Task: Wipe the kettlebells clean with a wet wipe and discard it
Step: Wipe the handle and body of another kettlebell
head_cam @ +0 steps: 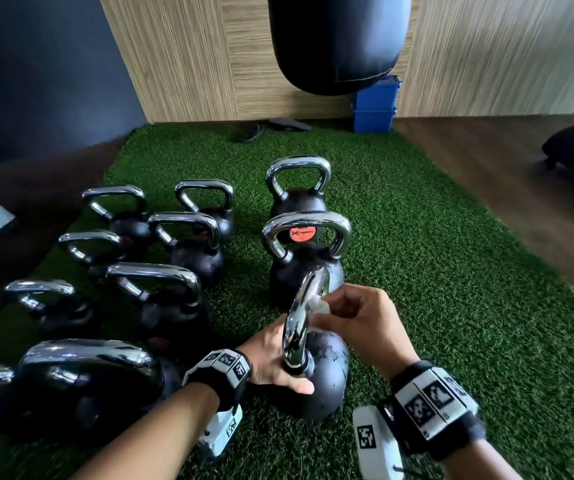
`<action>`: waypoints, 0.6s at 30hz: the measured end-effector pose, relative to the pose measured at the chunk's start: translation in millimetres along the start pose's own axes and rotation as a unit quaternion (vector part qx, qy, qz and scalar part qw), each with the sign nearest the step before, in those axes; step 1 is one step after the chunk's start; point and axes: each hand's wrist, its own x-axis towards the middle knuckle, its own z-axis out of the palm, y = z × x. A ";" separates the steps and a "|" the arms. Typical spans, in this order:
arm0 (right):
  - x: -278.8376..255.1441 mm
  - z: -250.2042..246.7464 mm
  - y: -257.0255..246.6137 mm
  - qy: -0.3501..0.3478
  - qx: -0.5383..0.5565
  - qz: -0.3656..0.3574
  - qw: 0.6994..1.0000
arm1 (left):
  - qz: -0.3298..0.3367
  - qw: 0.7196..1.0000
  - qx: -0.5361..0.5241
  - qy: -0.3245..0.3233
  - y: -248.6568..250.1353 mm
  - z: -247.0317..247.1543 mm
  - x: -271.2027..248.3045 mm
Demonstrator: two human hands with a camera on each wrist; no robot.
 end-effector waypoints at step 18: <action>-29.2 9.2 34.8 -0.161 -0.166 0.097 0.968 | 0.025 0.999 -0.025 -0.001 11.1 -1.1 -21.7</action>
